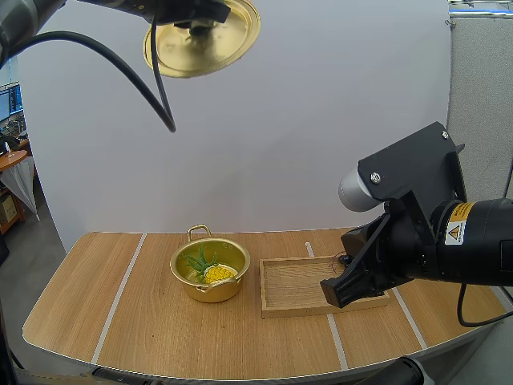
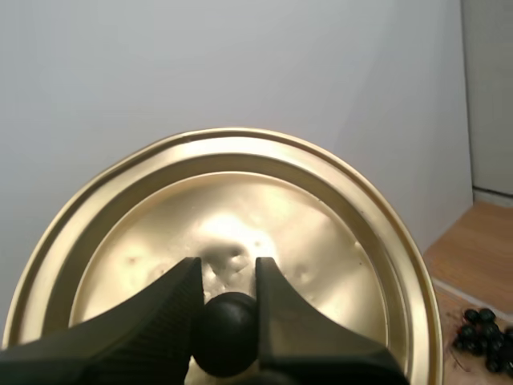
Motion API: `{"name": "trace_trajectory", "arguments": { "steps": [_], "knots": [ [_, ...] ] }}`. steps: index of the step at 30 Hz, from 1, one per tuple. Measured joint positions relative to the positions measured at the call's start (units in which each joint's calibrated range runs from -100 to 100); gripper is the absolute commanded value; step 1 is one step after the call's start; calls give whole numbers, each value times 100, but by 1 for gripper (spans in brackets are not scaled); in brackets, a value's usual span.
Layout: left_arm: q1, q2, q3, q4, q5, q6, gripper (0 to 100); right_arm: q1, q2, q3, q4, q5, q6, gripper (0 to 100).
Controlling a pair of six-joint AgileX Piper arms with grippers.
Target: Open the pot, put the pineapple inside, and close it
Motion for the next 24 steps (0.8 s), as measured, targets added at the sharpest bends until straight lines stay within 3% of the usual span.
{"name": "trace_trajectory", "arguments": {
  "steps": [9,24],
  "knots": [
    [0,332,0,-13,1186,396,0,0,0,0,-58,0,0,0],
    [0,1985,0,182,1246,496,0,0,0,0,-58,0,0,0]
  ]
}}
